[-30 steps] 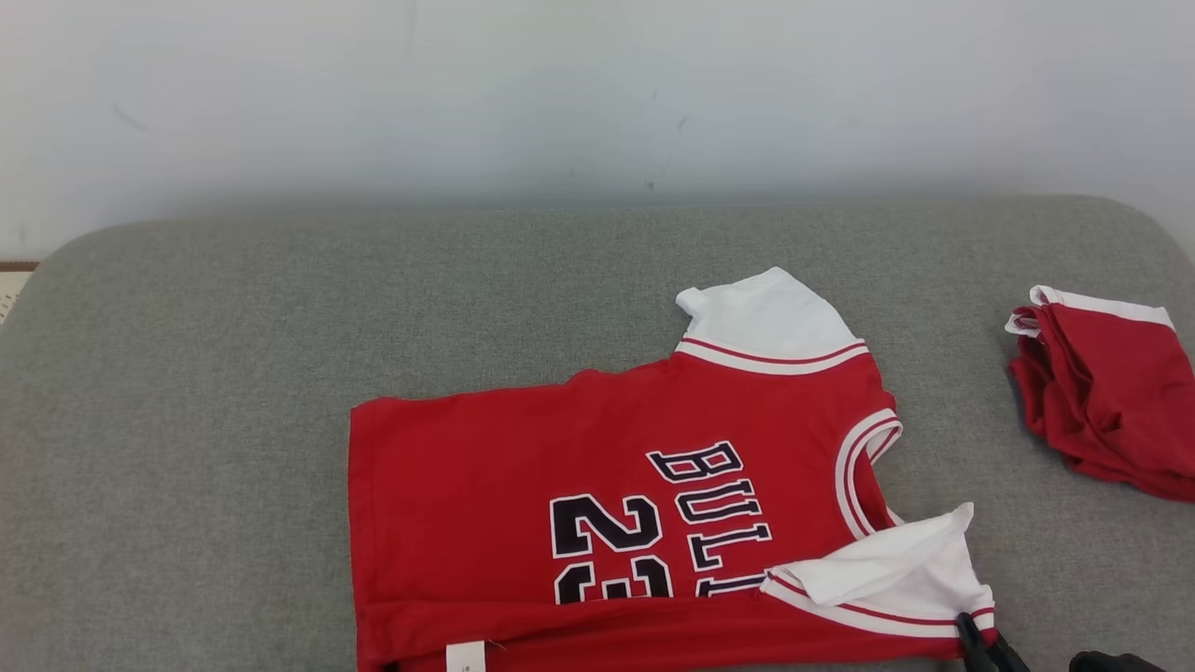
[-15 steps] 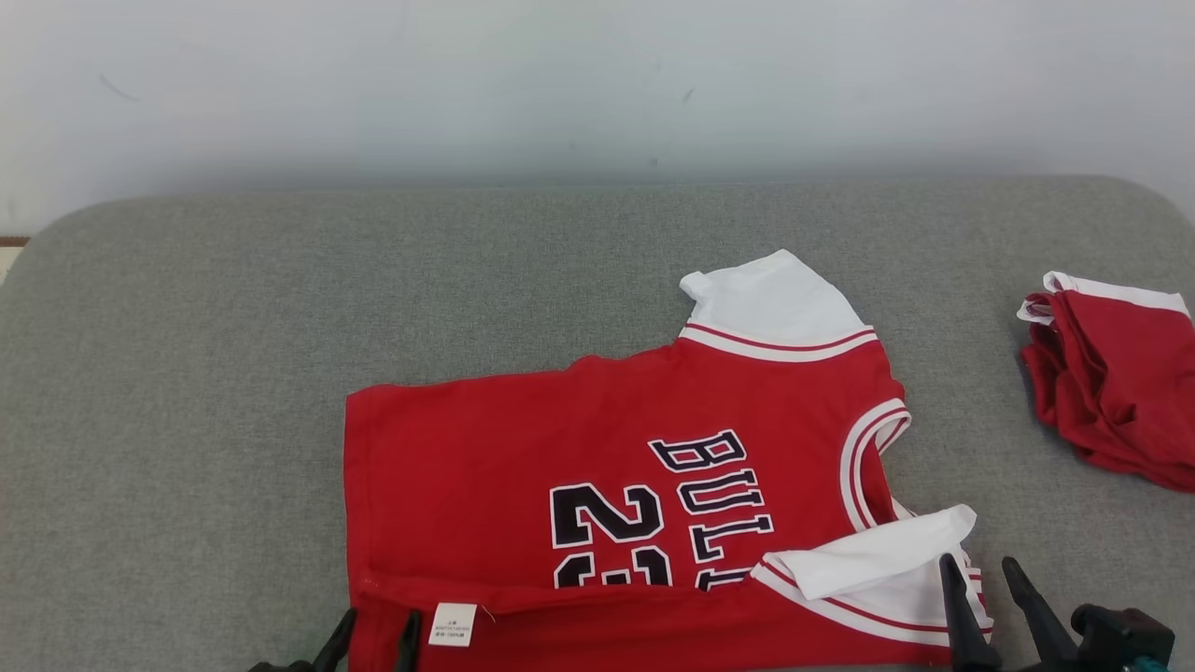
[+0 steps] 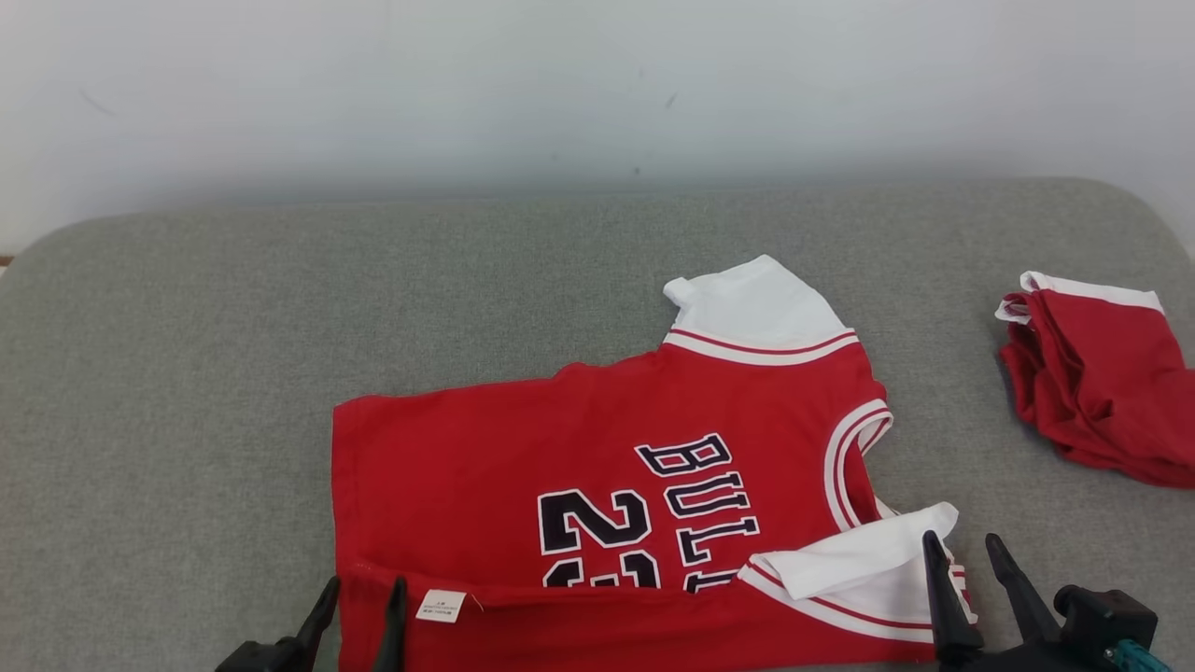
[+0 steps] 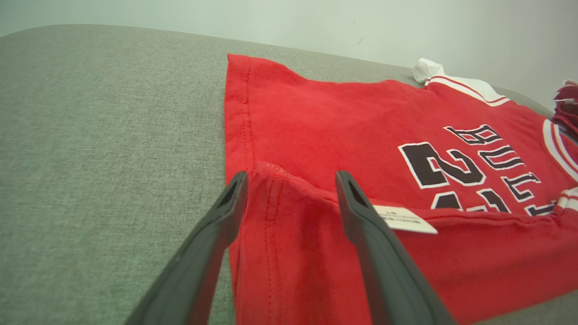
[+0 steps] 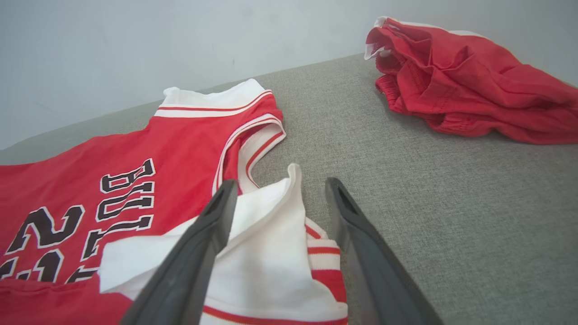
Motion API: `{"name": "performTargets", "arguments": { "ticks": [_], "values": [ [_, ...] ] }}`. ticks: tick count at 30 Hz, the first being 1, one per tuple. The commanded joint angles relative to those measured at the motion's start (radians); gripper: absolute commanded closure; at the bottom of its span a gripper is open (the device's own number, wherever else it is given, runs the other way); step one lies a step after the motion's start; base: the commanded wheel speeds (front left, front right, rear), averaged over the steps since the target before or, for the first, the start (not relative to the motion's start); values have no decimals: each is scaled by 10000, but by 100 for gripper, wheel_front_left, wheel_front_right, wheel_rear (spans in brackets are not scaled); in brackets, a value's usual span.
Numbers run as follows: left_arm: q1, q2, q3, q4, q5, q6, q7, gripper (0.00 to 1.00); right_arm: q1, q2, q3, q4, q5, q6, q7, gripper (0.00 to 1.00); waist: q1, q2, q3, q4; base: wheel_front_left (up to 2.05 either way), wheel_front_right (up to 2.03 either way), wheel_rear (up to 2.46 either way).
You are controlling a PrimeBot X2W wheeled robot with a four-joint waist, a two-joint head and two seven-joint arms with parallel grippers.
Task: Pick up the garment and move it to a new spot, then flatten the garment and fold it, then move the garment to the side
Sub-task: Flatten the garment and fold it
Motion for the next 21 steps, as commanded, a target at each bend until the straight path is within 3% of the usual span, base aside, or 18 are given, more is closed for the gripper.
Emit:
{"name": "performTargets", "arguments": {
  "ticks": [1,12,21],
  "values": [
    [322,14,53,-168,115,104,-10,0,74,68,96,37,-40,-14,2,0,0,0,-178,-83,0,0,0],
    [1072,13,260,-979,101,441,-10,0,430,139,412,92,-4,-14,3,0,0,0,-518,61,0,0,0],
    [1270,14,254,-1206,135,458,-12,0,568,74,811,116,-77,-14,3,0,0,0,-502,403,0,0,0]
  ]
}}
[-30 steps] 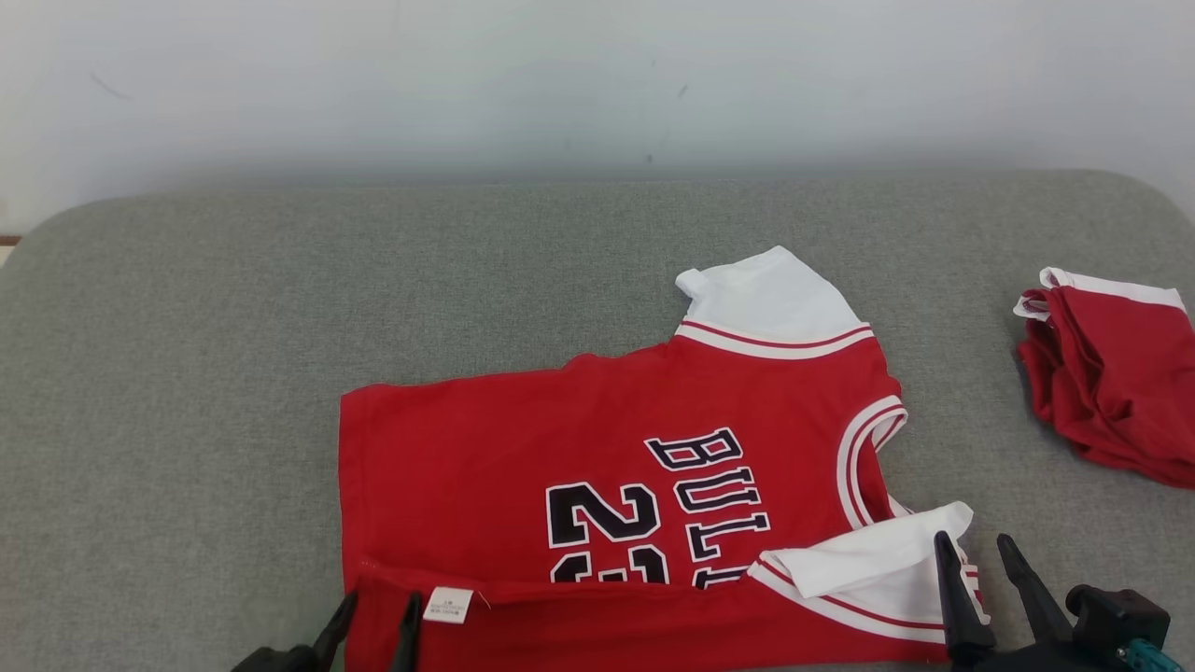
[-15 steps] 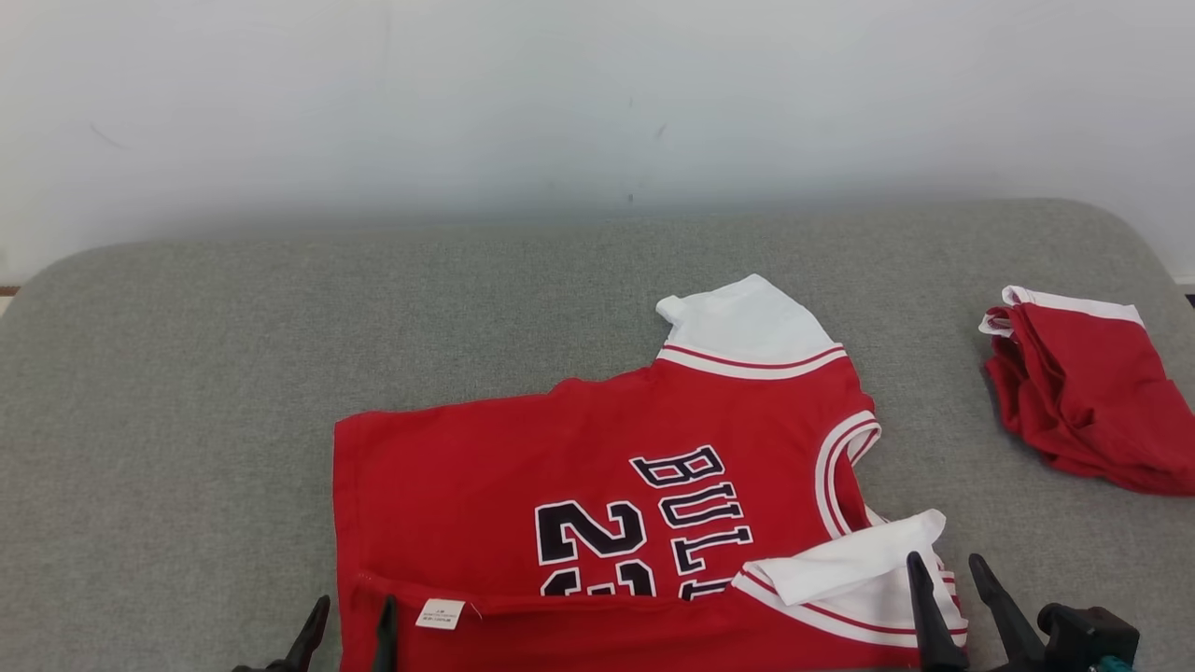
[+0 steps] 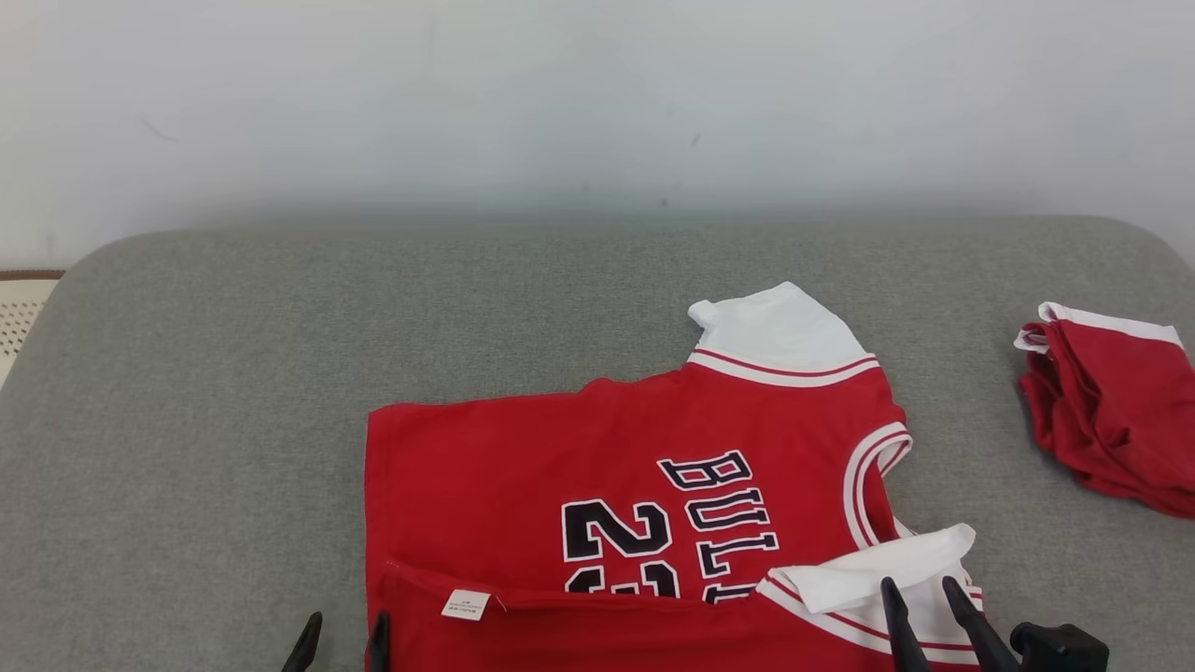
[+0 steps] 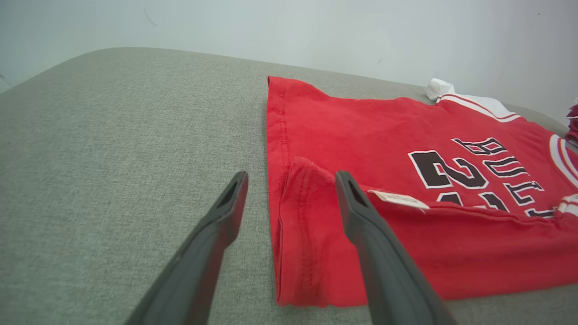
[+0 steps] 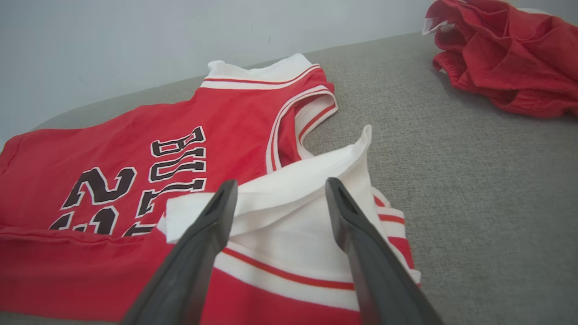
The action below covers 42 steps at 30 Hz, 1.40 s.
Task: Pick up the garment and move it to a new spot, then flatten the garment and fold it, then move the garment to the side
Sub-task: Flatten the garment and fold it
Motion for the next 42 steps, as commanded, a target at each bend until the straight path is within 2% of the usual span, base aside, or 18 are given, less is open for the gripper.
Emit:
{"name": "performTargets", "arguments": {
  "ticks": [1,10,16,22,25,28,29,31,32,34,36,41,42],
  "values": [
    [144,16,45,17,29,32,-12,0,147,-46,109,12,-71,-14,3,0,0,0,18,116,0,0,0],
    [115,16,-9,41,-7,-20,-12,0,179,-90,689,214,104,-14,1,0,0,0,174,470,0,0,0],
    [164,16,18,70,39,-20,-12,0,161,-54,686,213,222,-14,3,0,0,0,225,551,0,0,0],
    [119,14,10,137,71,-46,-12,0,17,-106,1097,215,410,-14,1,0,0,0,239,604,0,0,0],
    [89,14,-30,150,33,-78,-12,0,58,-122,1184,197,523,-14,3,3,0,0,240,626,0,0,0],
    [71,16,-64,175,-17,-87,-12,0,50,-133,1383,239,630,-14,1,13,0,0,239,643,0,0,0],
    [69,14,-77,185,-34,-87,-12,0,19,-147,1493,263,658,-14,3,24,0,0,235,651,0,0,0],
    [83,16,-98,200,-65,-77,-12,0,-49,-163,1684,317,683,-14,3,34,0,0,227,668,0,0,0],
    [97,16,-99,208,-96,-59,-12,0,-87,-160,1747,336,709,-14,3,48,0,0,228,675,0,0,0],
    [110,14,-105,200,-97,-47,-11,0,-170,-151,1819,362,717,-14,3,65,0,0,253,688,0,0,0],
    [92,16,-108,206,-155,-32,-11,0,-286,-141,1816,394,707,-14,3,79,0,0,284,703,0,0,0],
    [10,16,-116,267,-266,24,-11,0,-531,-107,1818,619,583,-14,1,88,0,0,365,774,0,0,0],
    [-5,14,-109,270,-268,30,-11,0,-614,-113,1799,632,574,-14,1,100,0,0,382,784,0,0,0]
  ]
}}
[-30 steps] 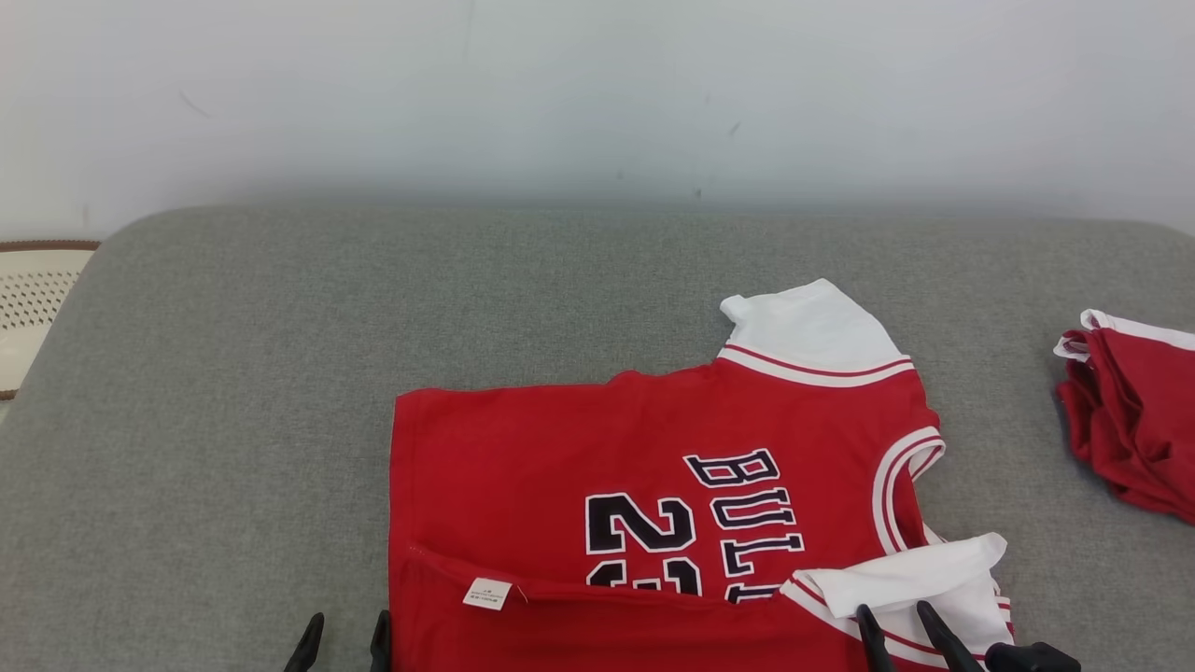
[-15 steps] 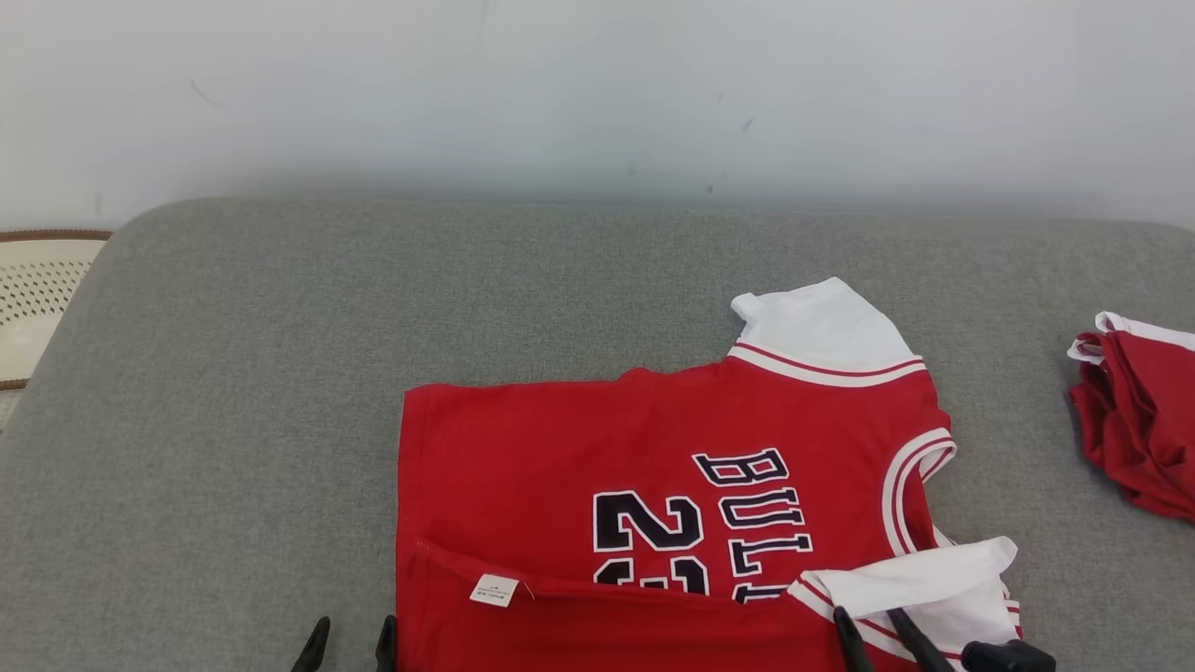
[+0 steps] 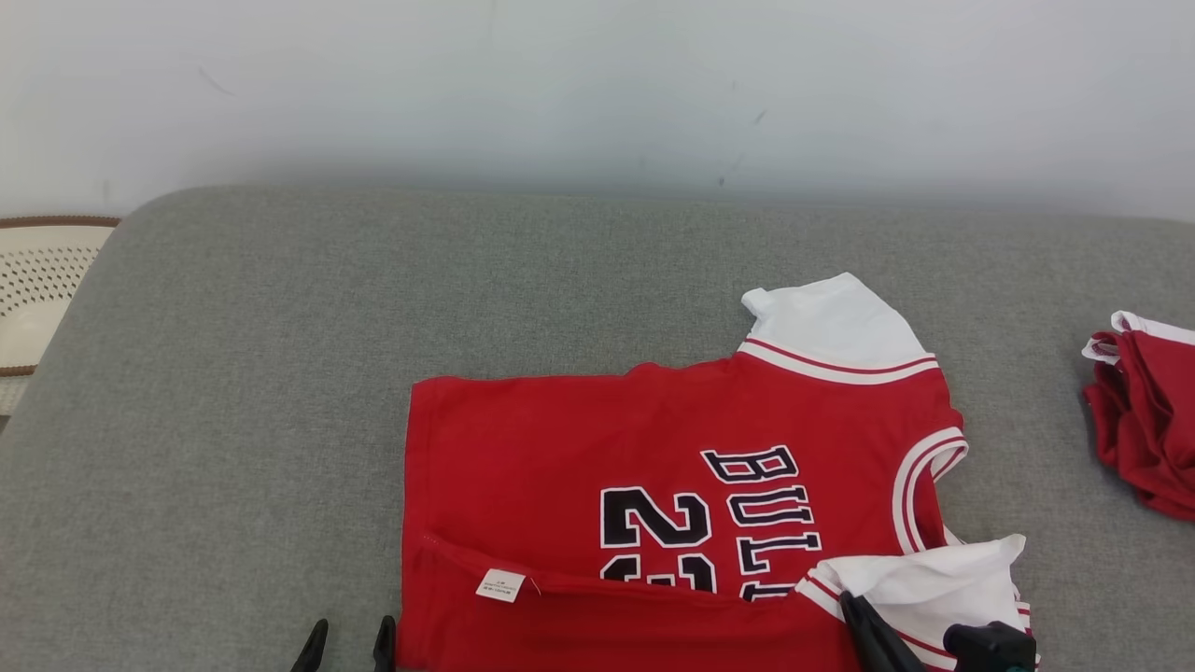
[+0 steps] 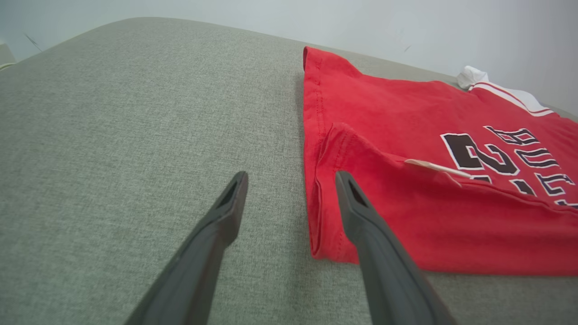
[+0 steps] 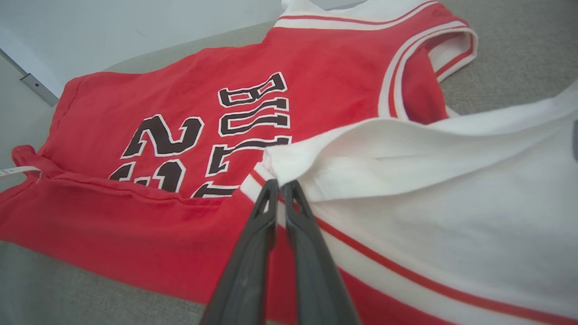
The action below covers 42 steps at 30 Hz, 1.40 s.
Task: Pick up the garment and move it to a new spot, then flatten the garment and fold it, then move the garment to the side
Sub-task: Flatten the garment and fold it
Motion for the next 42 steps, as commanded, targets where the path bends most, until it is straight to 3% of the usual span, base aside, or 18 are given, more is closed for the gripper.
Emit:
{"name": "performTargets", "arguments": {
  "ticks": [1,15,16,17,18,19,28,42],
  "values": [
    [-55,14,23,35,-3,15,-11,0,-210,-2,-53,21,-76,-14,1,100,-1,0,29,18,0,0,0],
    [-307,16,-225,93,-129,-32,-11,0,-1678,-87,68,626,-356,-14,-1,100,-1,0,348,169,0,0,0],
    [-417,16,-298,85,-157,-18,-11,0,-1954,-64,111,1041,-348,-14,-1,74,-1,0,401,230,0,0,0],
    [-417,16,-298,85,-157,-18,-11,0,-1954,-64,111,1041,-348,-14,-1,74,-1,0,401,230,0,0,0],
    [-449,14,-354,76,-162,-20,-11,0,-2079,-74,64,1306,-389,-14,1,46,-1,0,434,272,0,0,0],
    [-453,16,-383,73,-162,-20,-11,0,-2238,-49,39,1470,-451,-14,-1,0,-1,0,456,309,0,0,0],
    [-303,14,-221,-99,-18,98,-11,0,-2003,214,-1247,960,-1369,-14,-1,0,-1,0,322,296,0,0,0],
    [182,14,154,-431,606,396,-11,0,-138,754,-3270,-766,-2630,-13,0,0,-1,0,-474,-535,0,0,0]
  ]
}}
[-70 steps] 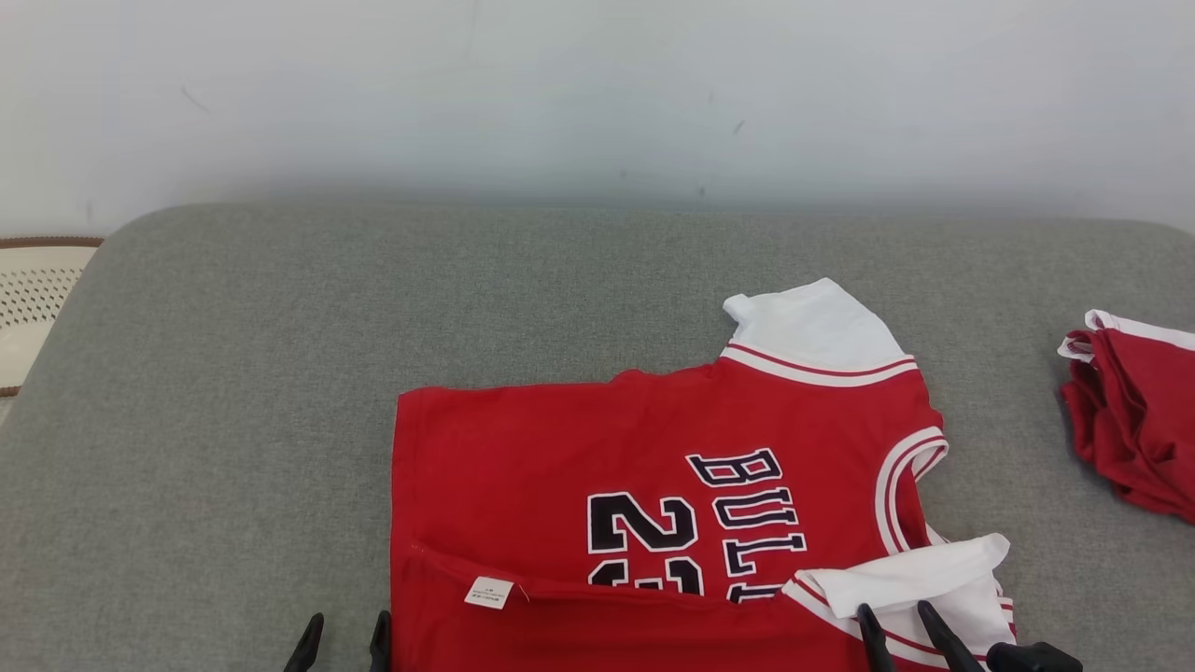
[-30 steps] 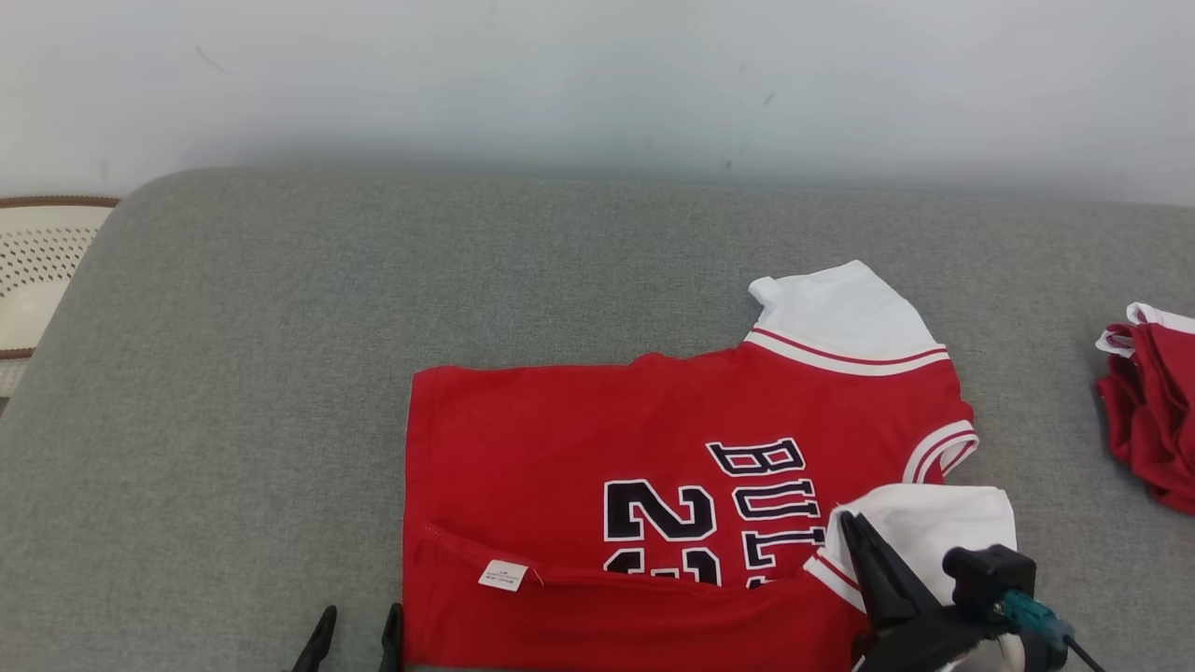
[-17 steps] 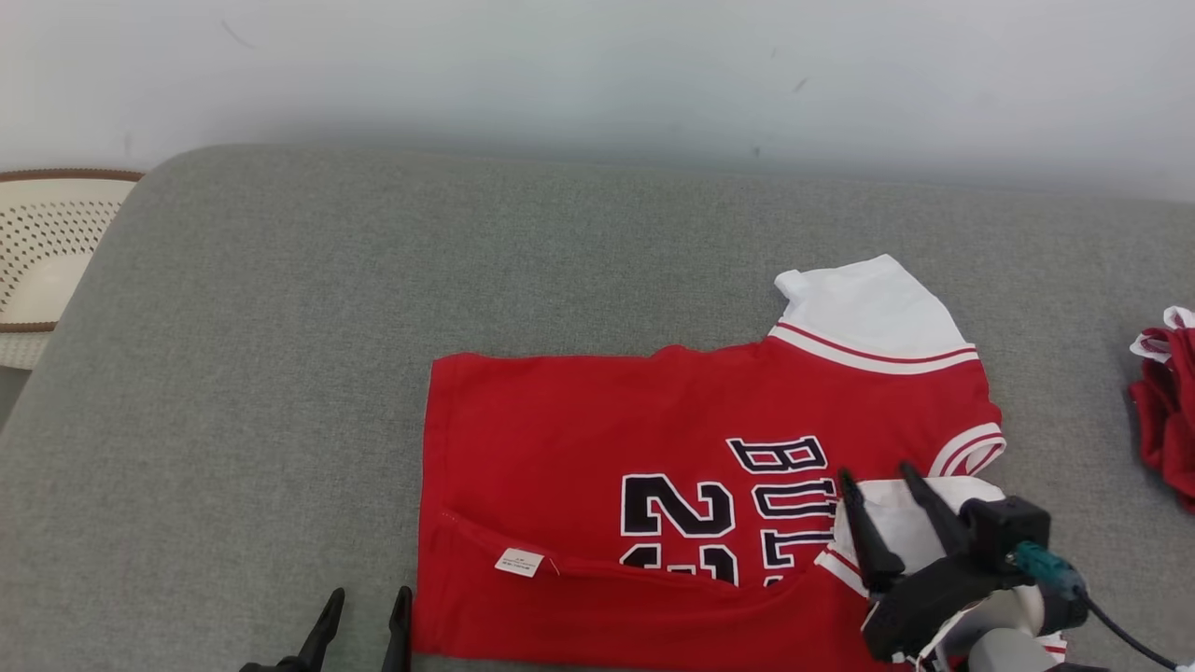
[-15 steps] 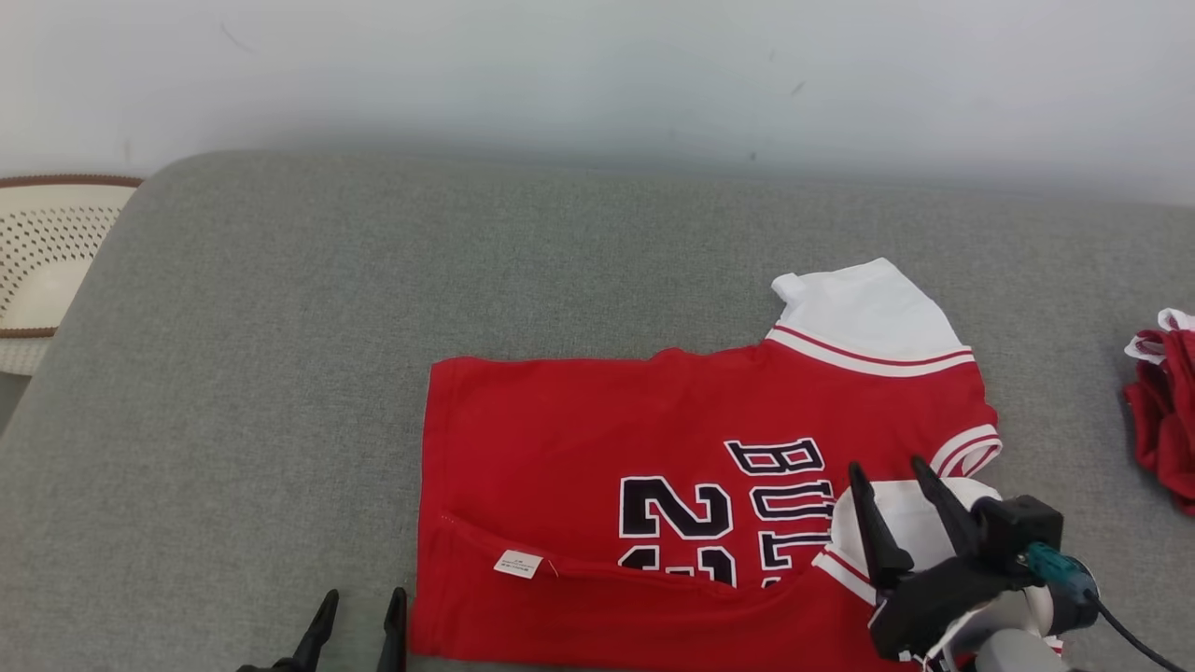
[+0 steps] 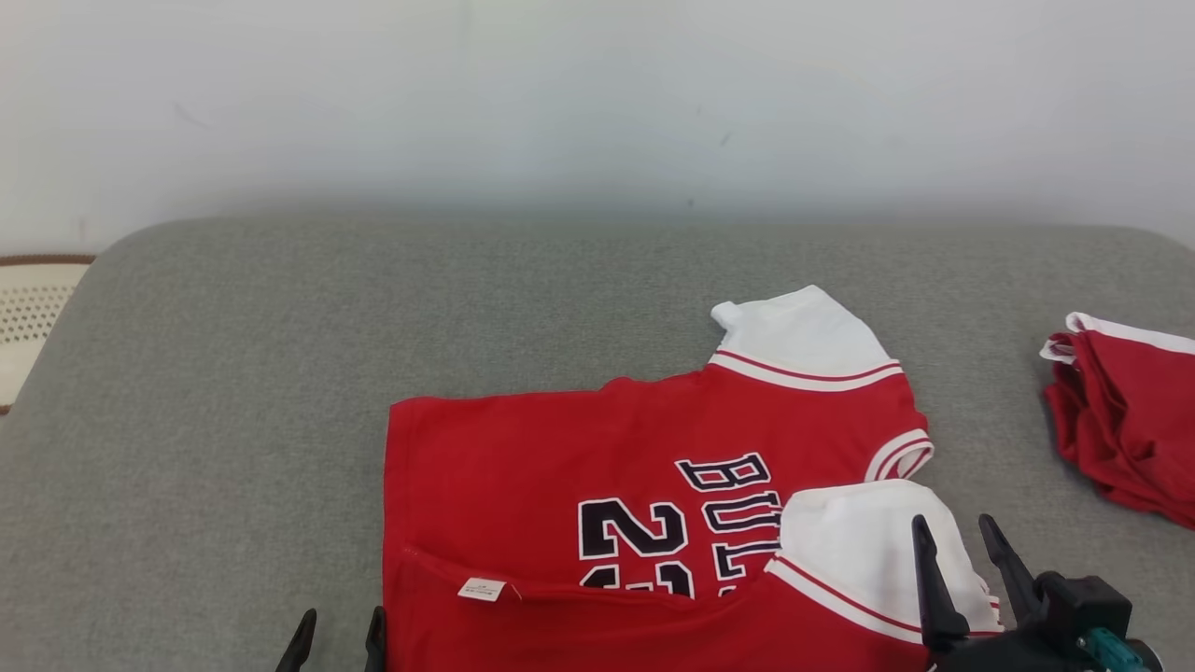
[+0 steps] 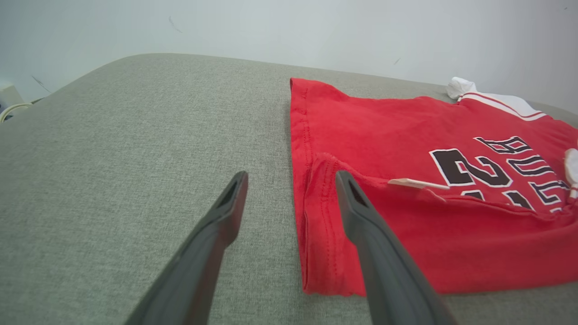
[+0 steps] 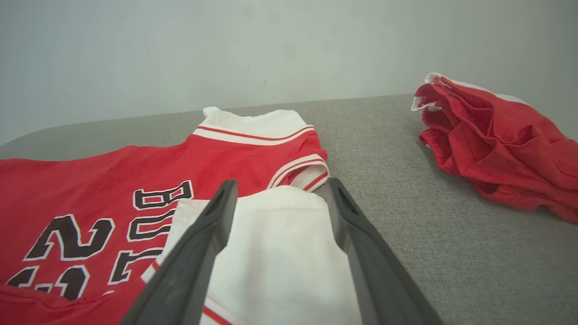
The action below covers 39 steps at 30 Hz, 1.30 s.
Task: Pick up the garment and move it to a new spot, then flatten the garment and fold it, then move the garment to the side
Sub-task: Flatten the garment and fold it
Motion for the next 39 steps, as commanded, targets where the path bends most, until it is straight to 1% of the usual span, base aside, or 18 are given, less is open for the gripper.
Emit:
{"name": "performTargets", "arguments": {
  "ticks": [1,3,4,9,15,18,22,28,34,39],
  "values": [
    [166,16,54,-78,93,32,-11,0,266,77,-118,-154,-146,-13,3,0,2,0,-180,-254,0,0,0],
    [243,16,78,-93,122,30,-11,0,452,140,-196,-317,-245,-14,3,0,2,0,-207,-334,0,0,0],
    [257,14,55,-103,177,-63,-11,0,573,180,-245,-454,-330,-13,1,0,2,0,-216,-388,0,0,0],
    [256,16,61,-70,241,-61,-11,0,824,296,-356,-592,-421,-13,3,0,2,0,-196,-415,0,0,0],
    [125,16,-5,3,337,-143,-11,0,698,344,-384,-544,-440,-13,3,0,2,0,-102,-374,0,0,0],
    [-286,13,23,66,399,-261,-11,0,308,186,-207,-434,-375,-14,2,0,2,0,129,-334,0,0,0],
    [-1159,27,83,234,602,-536,-11,0,-461,26,-102,-222,-319,-14,2,0,2,0,695,-264,0,0,0],
    [-2992,274,16,934,906,-924,-10,0,-1753,-153,87,-66,-279,-14,3,0,2,0,1695,-193,0,0,0],
    [-4747,472,-28,2106,868,-1146,-10,0,-2668,-190,360,-96,-260,-13,3,0,2,0,2593,-264,0,0,0],
    [-5909,597,-28,3191,872,-1199,-11,0,-2979,-85,574,-204,-239,-14,3,0,2,0,3098,-412,0,0,0]
  ]
}}
